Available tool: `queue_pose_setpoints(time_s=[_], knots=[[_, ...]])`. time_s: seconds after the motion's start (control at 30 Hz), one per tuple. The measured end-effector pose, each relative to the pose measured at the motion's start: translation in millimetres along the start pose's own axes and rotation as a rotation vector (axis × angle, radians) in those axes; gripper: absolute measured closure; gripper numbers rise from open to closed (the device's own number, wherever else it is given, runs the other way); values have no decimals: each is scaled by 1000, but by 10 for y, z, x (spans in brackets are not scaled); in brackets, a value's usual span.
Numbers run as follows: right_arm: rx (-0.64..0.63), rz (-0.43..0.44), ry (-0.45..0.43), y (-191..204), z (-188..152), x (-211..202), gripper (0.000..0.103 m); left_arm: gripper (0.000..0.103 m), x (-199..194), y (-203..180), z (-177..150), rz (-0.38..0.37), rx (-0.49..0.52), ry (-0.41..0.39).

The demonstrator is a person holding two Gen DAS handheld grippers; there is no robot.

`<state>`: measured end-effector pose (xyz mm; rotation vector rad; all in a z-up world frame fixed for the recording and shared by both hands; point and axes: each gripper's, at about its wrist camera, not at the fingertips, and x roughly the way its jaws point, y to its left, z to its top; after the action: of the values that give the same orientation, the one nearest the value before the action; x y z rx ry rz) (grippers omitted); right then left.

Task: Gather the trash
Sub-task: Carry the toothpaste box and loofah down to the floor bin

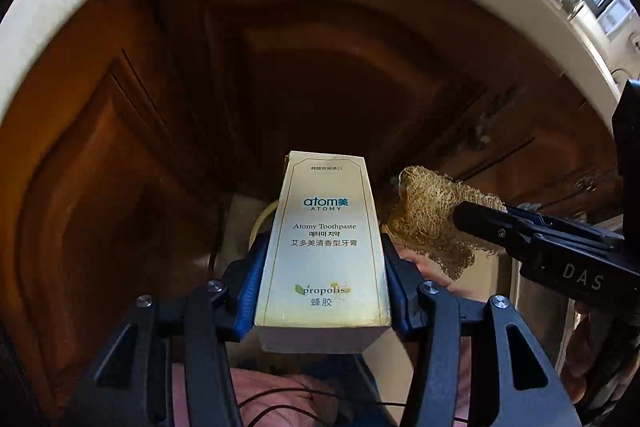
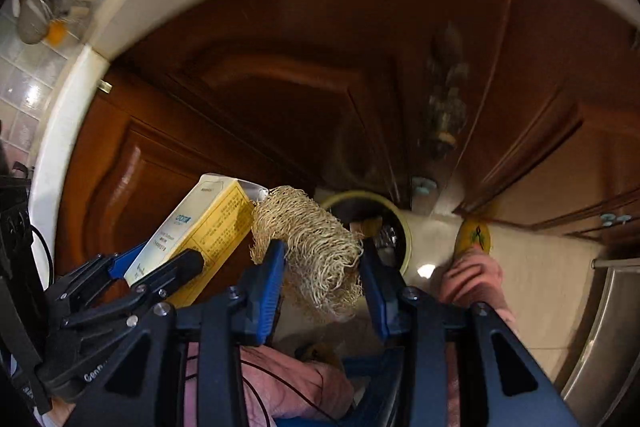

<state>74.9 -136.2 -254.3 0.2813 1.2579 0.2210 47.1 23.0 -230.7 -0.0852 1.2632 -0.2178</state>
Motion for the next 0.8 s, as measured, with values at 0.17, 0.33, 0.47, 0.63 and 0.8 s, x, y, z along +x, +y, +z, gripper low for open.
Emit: queue_pose_setpoints(time_s=[0.17,0.33,0.47,0.63,0.8], knots=[[29,-16,51,-76,-19,274,63,53,283,15,-74,-4,-4,57],[76,-9,89,-179,25,451,61,53,452,-22,-74,-12,-2,93],[99,-2,110,-217,63,575,59,53,550,26,-3,-16,-5,115],[96,-6,106,-194,92,672,59,53,625,17,28,-20,-7,130],[96,-11,111,-154,136,736,56,53,638,46,112,-13,-1,135]])
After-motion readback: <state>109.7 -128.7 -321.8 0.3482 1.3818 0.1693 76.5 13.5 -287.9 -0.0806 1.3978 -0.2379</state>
